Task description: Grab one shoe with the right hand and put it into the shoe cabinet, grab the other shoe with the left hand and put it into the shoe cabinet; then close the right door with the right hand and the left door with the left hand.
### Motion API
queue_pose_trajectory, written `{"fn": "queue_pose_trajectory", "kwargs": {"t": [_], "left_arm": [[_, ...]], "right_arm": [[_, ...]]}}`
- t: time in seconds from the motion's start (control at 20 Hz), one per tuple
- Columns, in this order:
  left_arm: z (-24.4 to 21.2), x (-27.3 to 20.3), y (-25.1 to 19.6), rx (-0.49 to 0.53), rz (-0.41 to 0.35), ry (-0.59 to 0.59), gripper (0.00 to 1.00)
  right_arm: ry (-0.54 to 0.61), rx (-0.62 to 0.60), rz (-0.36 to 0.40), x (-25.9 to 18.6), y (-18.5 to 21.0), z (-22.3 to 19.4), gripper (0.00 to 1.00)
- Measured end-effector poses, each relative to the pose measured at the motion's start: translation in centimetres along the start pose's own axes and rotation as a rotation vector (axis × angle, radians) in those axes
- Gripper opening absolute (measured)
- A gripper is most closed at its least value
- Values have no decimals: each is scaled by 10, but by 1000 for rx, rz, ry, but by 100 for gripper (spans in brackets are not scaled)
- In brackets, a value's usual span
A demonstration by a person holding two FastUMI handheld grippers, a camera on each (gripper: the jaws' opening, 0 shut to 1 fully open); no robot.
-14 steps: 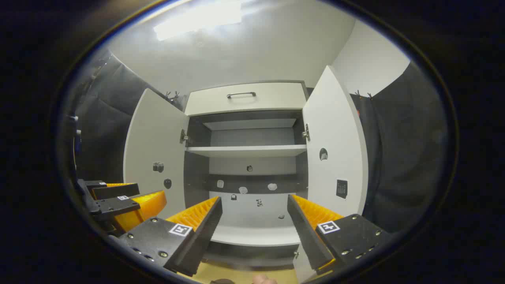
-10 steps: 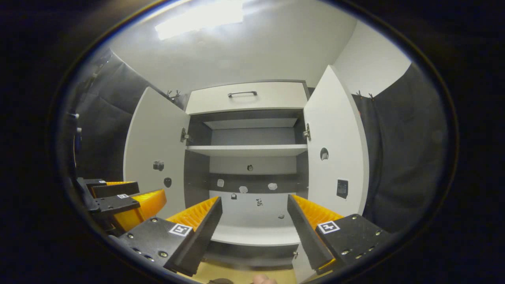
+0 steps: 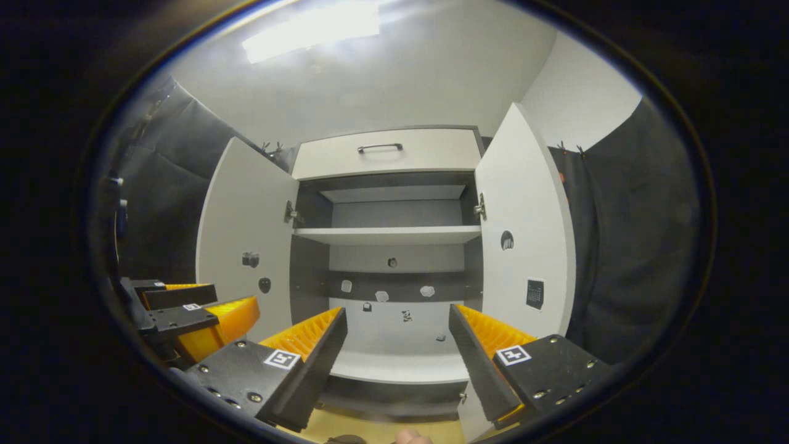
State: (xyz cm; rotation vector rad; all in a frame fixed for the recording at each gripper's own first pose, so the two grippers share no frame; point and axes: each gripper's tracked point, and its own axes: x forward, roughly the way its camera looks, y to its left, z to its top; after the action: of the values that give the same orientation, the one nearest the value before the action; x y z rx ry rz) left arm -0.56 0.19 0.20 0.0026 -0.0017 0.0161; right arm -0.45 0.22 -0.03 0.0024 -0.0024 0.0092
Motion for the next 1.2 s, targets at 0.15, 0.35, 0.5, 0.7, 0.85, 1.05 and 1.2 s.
{"fn": "queue_pose_trajectory", "kwargs": {"t": [0.15,0.35,0.5,0.7,0.85,1.05,1.2], "left_arm": [[1,-1,1,4,11,-5,98],[0,-3,10,17,40,-7,98],[4,-4,21,23,75,-13,98],[7,-6,41,42,131,-21,98],[7,-9,51,50,160,-17,98],[6,-11,64,59,196,-9,97],[3,-14,74,70,223,4,96]], "right_arm": [[21,-6,-2,1,-4,-15,96],[115,-16,-19,1,-13,-72,99],[224,-12,-11,-6,-19,-140,100],[376,-15,3,-26,-23,-229,100],[492,-35,22,-44,-21,-294,100],[664,-23,58,-75,-9,-393,97],[819,-27,86,-109,-3,-462,100]]}}
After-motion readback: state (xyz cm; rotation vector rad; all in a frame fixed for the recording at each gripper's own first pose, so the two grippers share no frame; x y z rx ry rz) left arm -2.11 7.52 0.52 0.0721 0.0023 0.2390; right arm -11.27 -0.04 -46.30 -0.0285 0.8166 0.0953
